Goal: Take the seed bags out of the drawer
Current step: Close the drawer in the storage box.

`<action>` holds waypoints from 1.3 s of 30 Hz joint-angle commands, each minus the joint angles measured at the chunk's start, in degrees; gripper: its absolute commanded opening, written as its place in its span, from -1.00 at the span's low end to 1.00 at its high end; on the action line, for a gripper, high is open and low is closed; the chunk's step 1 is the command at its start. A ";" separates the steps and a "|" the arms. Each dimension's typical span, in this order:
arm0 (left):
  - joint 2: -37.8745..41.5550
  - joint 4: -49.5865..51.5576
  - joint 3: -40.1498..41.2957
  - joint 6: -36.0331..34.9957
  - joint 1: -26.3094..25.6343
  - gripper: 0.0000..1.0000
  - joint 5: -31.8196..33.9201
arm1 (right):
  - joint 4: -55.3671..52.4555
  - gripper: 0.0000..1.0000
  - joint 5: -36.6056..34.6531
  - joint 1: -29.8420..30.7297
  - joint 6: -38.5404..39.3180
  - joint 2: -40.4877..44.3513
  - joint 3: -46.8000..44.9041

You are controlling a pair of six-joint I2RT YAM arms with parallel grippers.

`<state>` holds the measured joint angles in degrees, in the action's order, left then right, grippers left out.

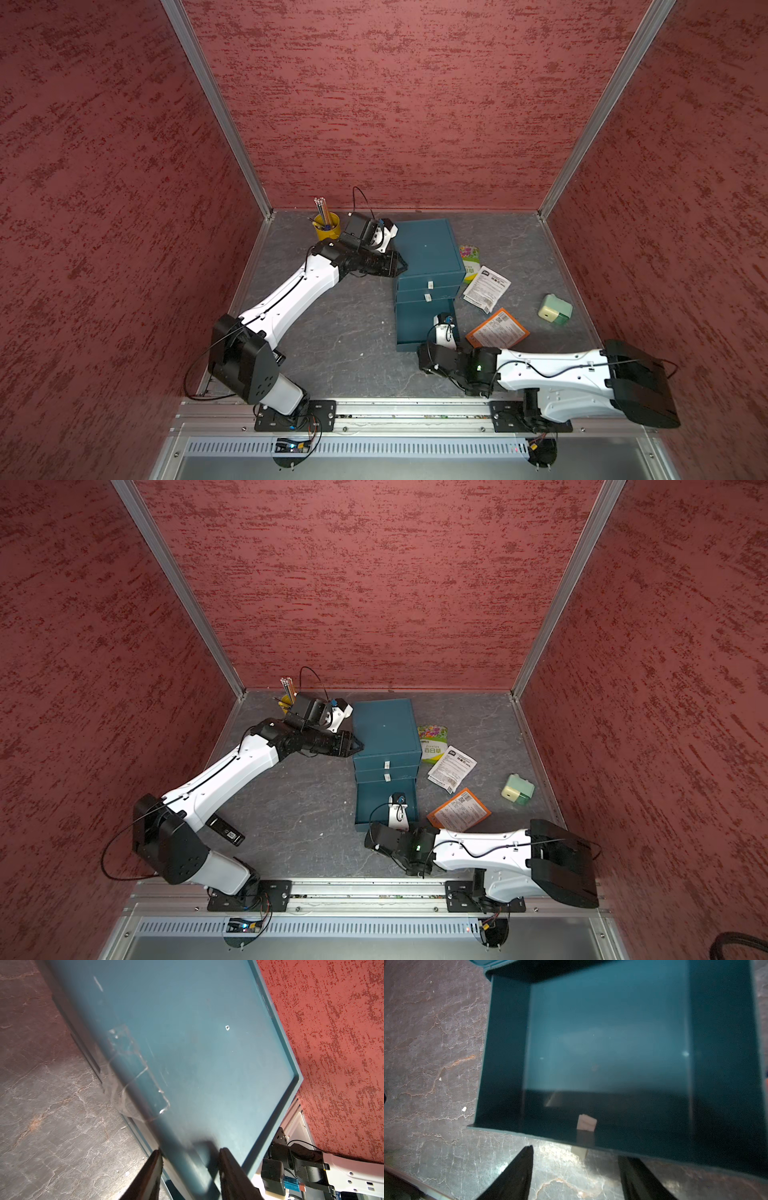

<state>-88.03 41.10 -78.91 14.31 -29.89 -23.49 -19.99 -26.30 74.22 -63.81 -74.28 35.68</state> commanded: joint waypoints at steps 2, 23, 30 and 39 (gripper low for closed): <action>-4.78 12.31 3.43 -3.73 -0.87 -0.07 4.31 | 3.73 0.38 -6.47 0.46 1.58 0.06 -0.67; -3.88 13.77 4.47 -4.81 -0.52 -0.08 3.98 | 17.46 0.42 -2.13 -14.11 18.04 -1.82 -1.67; -4.01 14.02 4.56 -4.98 -0.48 -0.08 3.88 | 25.07 0.42 -0.45 -17.55 22.61 -6.67 -1.27; -4.22 14.42 4.56 -5.21 -0.26 -0.08 3.69 | 30.79 0.43 1.68 -20.92 26.97 -12.83 0.71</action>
<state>-87.79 41.60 -78.87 12.10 -29.56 -23.57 6.85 -26.46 54.87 -39.48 -85.47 34.26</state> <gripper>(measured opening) 0.463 0.715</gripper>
